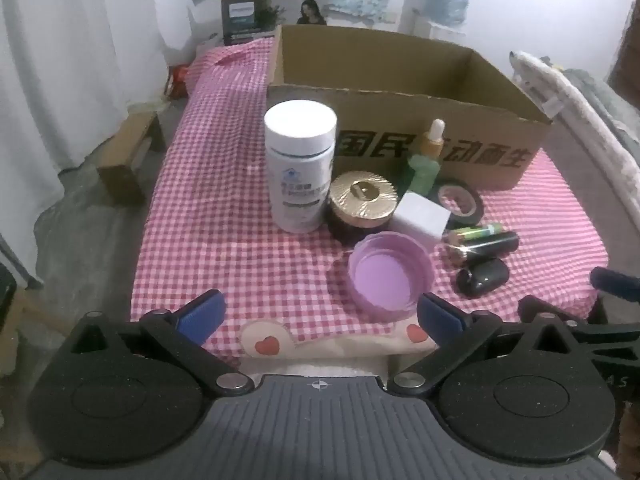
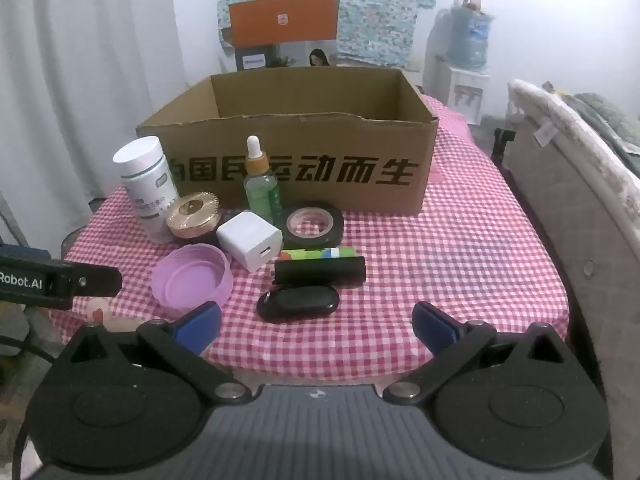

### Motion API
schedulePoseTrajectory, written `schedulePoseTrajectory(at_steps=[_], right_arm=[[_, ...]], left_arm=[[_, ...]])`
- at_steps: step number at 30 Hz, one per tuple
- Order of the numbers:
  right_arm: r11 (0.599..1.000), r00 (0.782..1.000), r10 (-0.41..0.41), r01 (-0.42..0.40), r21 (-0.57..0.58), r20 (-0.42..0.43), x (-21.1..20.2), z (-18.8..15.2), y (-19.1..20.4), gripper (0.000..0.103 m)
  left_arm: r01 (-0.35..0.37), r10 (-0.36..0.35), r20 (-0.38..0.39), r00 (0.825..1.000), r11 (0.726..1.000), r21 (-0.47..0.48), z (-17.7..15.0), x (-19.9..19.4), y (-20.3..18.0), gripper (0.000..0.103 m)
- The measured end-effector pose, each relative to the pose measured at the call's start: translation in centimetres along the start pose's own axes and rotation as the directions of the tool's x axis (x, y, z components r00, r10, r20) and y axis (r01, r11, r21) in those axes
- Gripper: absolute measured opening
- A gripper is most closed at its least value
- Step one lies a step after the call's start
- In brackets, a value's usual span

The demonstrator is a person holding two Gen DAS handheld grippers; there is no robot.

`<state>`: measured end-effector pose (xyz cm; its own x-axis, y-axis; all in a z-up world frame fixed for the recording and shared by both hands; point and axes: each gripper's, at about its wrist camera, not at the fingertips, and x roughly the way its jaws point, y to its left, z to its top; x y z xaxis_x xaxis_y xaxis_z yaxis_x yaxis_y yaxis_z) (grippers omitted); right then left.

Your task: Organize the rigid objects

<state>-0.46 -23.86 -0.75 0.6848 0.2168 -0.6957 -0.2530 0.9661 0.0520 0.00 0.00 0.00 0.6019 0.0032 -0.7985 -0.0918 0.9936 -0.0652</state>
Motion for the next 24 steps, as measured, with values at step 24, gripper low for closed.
schedulePoseTrajectory(at_steps=[24], right_arm=[[1.0, 1.0, 0.007, -0.007, 0.002, -0.006, 0.2, 0.8, 0.2, 0.103]], left_arm=[[-0.032, 0.032, -0.004, 0.999, 0.999, 0.004, -0.4, 0.4, 1.3, 0.103]])
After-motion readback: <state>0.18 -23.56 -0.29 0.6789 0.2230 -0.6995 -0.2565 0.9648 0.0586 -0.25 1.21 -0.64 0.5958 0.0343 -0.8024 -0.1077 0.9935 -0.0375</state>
